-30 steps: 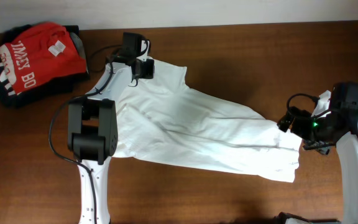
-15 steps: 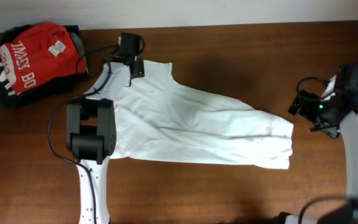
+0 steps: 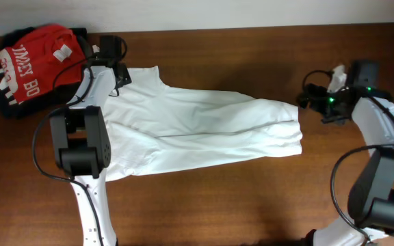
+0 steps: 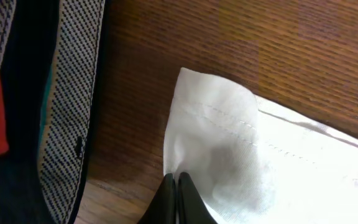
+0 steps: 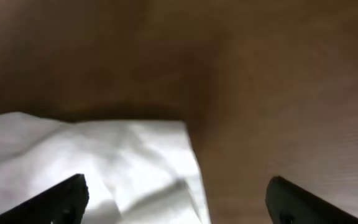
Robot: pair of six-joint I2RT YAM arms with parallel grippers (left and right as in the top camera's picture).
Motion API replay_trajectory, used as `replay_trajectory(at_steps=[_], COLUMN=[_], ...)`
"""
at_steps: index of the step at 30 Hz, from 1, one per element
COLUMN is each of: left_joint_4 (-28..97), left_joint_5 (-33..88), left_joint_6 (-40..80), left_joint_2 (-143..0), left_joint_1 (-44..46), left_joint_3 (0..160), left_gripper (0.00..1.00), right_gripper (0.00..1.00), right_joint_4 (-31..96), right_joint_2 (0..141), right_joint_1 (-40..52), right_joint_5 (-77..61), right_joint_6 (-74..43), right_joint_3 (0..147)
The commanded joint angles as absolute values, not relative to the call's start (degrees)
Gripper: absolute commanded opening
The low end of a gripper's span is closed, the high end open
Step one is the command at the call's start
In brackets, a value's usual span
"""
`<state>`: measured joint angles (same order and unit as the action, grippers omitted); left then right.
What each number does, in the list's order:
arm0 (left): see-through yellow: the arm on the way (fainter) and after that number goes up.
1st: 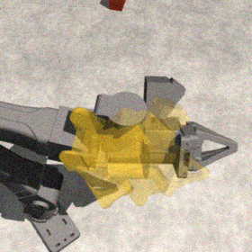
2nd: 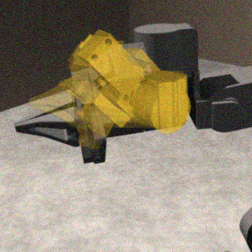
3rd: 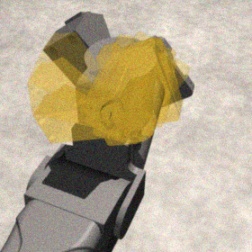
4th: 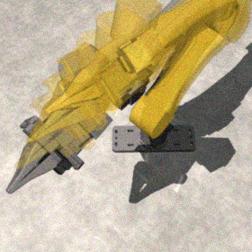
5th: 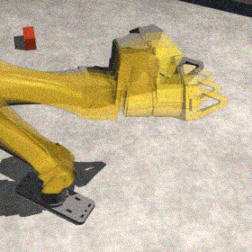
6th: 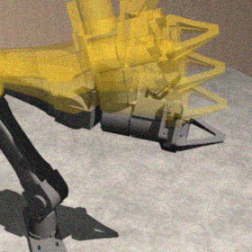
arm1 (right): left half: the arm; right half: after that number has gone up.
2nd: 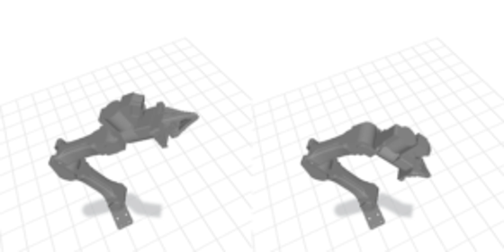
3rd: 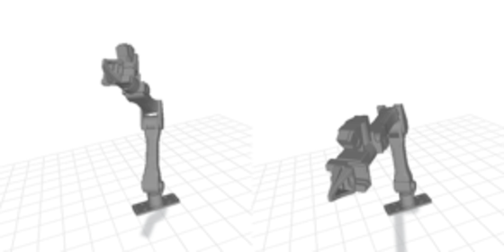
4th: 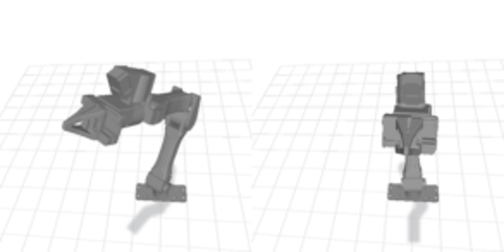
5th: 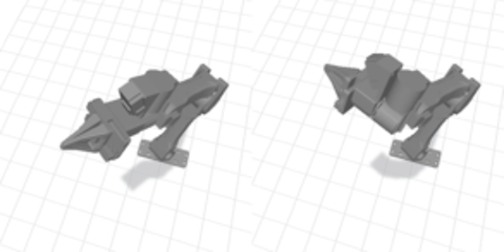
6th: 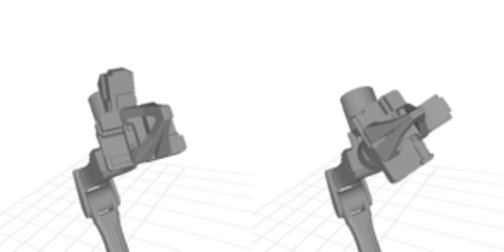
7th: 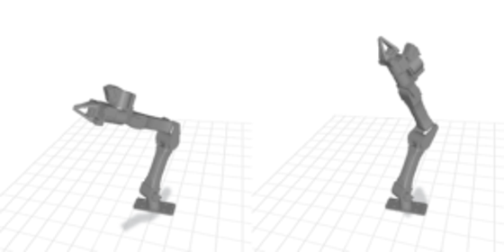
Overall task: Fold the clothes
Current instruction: 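Grasp the shirt's right end with the right gripper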
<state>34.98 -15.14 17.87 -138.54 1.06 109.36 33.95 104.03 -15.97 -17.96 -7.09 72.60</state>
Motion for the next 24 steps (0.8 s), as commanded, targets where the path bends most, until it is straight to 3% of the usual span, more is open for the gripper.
replay_trajectory(at_steps=[1, 5, 14, 22, 24], left_joint_4=[35.9, 36.4, 37.9, 38.6, 38.7], left_joint_5=[-12.2, -12.2, -12.2, -11.4, -11.3], left_joint_6=[18.6, 18.6, 18.6, 18.6, 18.2], left_joint_2=[-139.8, -139.8, -139.8, -139.8, -139.7], left_joint_1=[0.7, 0.7, 0.7, 0.7, 0.7], left_joint_3=[108.6, 108.6, 108.6, 108.6, 108.6], left_gripper=[0.02, 0.02, 0.04, 0.05, 0.01], right_gripper=[0.89, 0.77, 0.74, 0.29, 0.15], right_joint_4=[29.2, 25.4, 24.7, 25.7, 25.7], right_joint_2=[106.1, 109.1, 114.5, 114.8, 114.8], right_joint_1=[-11.6, -8.6, -8.6, -8.6, -8.7], right_joint_5=[-16.8, -12.1, -12.2, -12.8, -12.8], right_joint_6=[-4.7, -4.7, -4.9, -4.9, -4.9], right_joint_3=[73.2, 73.2, 73.2, 73.2, 73.2])
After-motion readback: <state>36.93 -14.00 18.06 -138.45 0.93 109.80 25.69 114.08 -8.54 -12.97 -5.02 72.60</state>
